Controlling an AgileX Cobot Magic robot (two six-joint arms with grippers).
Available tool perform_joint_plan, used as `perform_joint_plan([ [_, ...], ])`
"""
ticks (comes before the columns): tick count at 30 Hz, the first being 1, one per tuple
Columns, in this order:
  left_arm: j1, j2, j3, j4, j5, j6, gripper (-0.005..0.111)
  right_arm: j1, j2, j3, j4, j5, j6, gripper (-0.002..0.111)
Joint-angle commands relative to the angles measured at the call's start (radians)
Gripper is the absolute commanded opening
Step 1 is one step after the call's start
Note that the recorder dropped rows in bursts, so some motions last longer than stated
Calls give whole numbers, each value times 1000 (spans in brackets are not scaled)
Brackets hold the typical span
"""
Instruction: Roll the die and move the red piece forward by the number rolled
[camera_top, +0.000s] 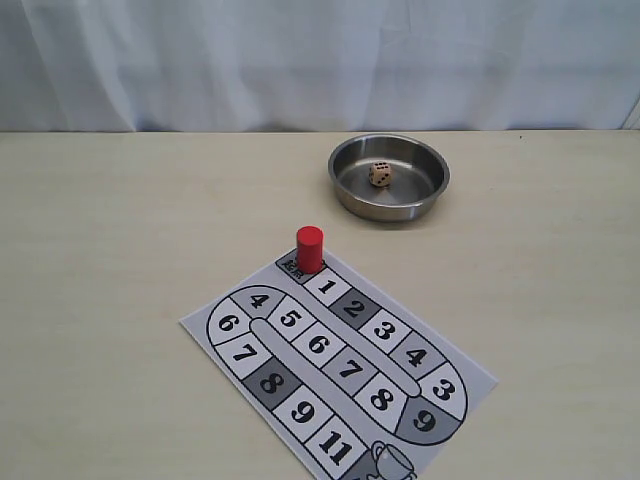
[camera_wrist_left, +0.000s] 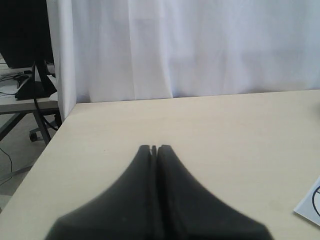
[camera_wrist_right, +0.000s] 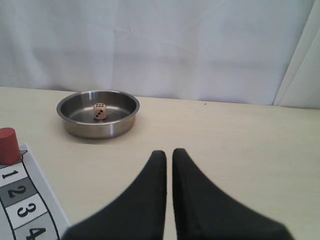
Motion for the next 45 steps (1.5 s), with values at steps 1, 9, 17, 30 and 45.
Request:
perform_joint_plan([
  [1,-2,-3,-7,-7,-17,-6,0,-6,-5,3,38,-114,8,4],
  [9,-2,-3,-7,-7,-17,-6,0,-6,-5,3,344,-305,0,4],
  [17,-2,-3,-7,-7,-17,-6,0,-6,-5,-183,344,-149,0,4],
  [30,-2,-3,-7,-7,-14,-6,0,-6,312,-490,337,96,0,4],
  [45,-2,-3,-7,-7,-14,-6,0,-6,698,-578,260,-9,0,4],
])
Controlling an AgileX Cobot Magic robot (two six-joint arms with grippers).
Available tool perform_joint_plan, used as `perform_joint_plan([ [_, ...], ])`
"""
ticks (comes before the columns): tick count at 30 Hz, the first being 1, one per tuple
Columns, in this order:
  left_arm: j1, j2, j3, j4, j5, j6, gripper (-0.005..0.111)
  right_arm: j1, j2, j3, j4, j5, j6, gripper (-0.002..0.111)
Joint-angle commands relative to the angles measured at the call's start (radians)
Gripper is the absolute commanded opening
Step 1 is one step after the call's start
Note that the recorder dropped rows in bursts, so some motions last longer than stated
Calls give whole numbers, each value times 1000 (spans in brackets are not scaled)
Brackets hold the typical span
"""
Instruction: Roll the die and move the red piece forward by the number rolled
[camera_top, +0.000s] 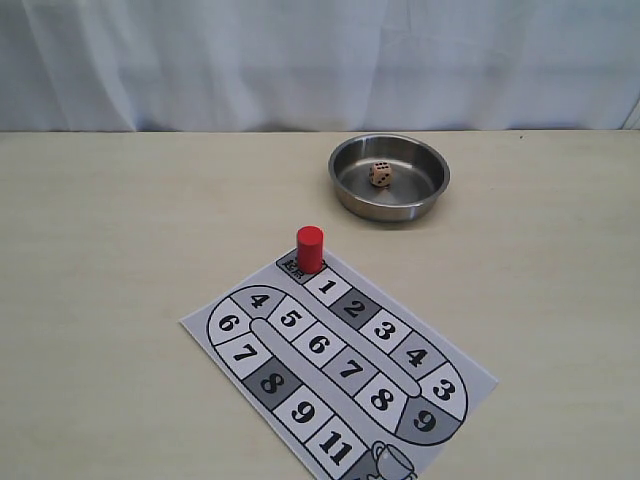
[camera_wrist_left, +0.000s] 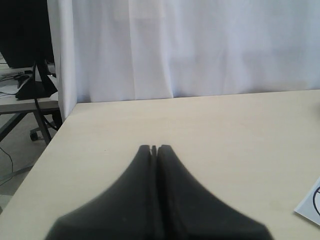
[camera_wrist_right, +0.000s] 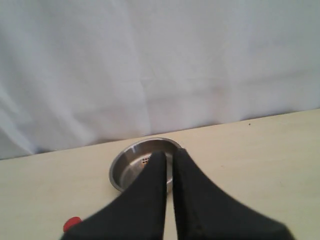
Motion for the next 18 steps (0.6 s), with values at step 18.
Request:
perform_joint_plan([
  [18,-2,-3,-7,-7,-16,-6,0,-6,638,-379,-8,142,-142,49],
])
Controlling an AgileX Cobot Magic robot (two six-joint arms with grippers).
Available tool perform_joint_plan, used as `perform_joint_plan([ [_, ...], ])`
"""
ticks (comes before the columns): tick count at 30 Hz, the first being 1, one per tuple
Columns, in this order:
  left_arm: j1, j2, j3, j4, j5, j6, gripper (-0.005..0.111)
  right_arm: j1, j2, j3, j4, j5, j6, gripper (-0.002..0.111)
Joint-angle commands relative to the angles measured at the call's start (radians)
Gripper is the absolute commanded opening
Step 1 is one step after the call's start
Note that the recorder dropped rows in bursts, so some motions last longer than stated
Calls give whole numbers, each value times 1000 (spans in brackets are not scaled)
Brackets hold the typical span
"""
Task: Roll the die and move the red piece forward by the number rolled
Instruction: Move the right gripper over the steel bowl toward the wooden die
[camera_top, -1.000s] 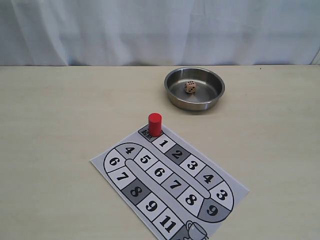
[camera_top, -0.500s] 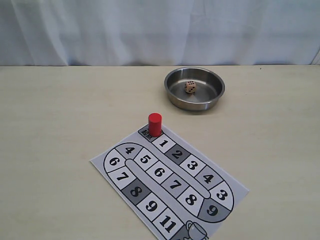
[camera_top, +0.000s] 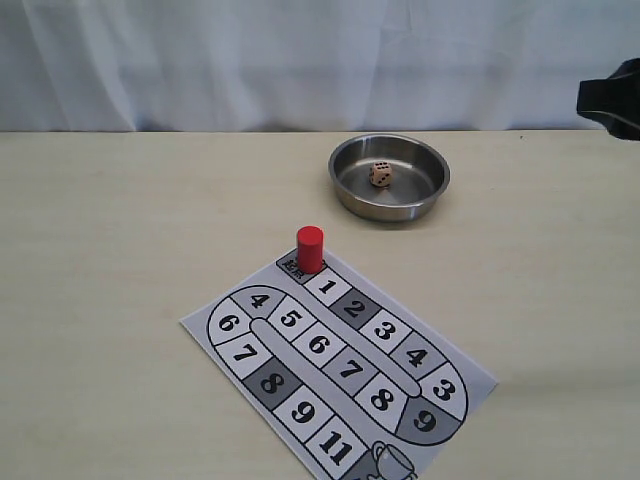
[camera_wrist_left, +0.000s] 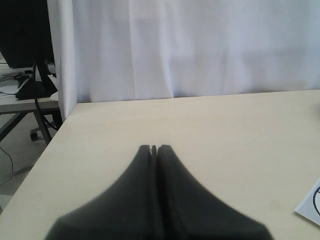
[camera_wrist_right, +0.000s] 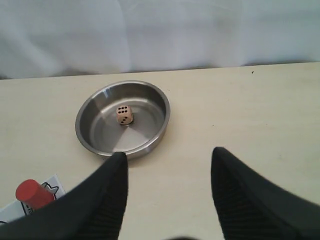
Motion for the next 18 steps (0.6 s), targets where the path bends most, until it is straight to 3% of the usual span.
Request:
perform_joint_plan([
  [1,-2,-3,-7,-7,-16,-6,0,-3,107,-69,10,52,-41,49],
  [11,-2,-3,-7,-7,-13,-6,0,88,328,-195,6,101,-151,49],
  [18,-2,-3,-7,-7,-13,-6,0,88,517,-360,13,189,-149,49],
])
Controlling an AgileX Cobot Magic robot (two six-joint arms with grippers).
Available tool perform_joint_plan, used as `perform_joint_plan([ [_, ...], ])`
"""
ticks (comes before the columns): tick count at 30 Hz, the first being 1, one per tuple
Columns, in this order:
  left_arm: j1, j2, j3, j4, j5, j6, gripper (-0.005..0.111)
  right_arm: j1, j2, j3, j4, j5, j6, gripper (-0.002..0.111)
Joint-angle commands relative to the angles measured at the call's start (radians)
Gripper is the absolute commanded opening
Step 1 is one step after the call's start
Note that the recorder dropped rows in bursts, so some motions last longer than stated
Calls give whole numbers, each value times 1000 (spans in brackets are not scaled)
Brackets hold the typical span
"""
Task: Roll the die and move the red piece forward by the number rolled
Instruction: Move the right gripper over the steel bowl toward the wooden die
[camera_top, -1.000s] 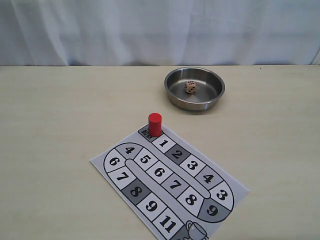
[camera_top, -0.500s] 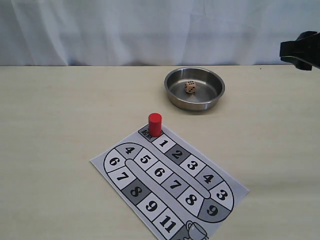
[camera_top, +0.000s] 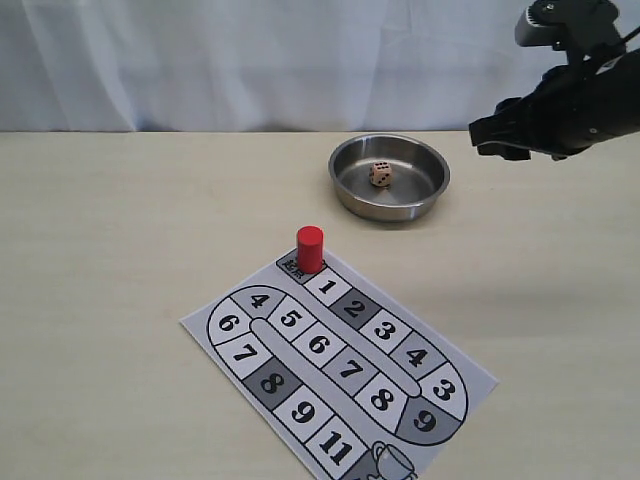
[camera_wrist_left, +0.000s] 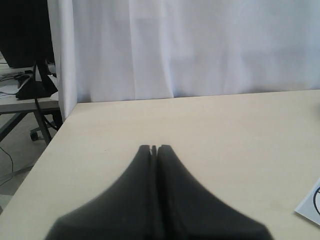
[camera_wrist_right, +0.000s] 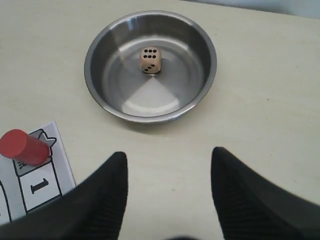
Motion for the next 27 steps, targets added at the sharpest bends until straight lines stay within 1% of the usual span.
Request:
perform_joint_plan([
  [1,-2,-3,-7,-7,-13,-6,0,2,109,-106,5,58,-6,49],
  [8,-2,-3,-7,-7,-13,-6,0,2,257,-248,9,78,-6,49],
  [12,-2,-3,-7,-7,-13,-6,0,2,331,-323,55,74,-36,49],
  [14,-2,-3,-7,-7,-13,-6,0,18,387,-391,46,74,-36,49],
  [16,-2,-3,-7,-7,-13,-6,0,43,447,-458,40,77,-36,52],
  [17,-2,-3,-7,-7,-13,-6,0,60,484,-506,40,80,-31,59],
  [19,-2,-3,-7,-7,-17,-6,0,76,542,-602,36,91,-27,65],
  [20,-2,-3,-7,-7,-17,-6,0,80,563,-637,25,96,-10,65],
  [22,-2,-3,-7,-7,-17,-6,0,80,647,-774,-26,154,90,65],
  [25,-2,-3,-7,-7,-17,-6,0,80,735,-927,-86,227,156,65],
  [26,-2,-3,-7,-7,-17,-6,0,80,779,-1002,-94,254,192,65],
  [27,-2,-3,-7,-7,-17,-6,0,80,804,-1035,-94,262,193,65],
])
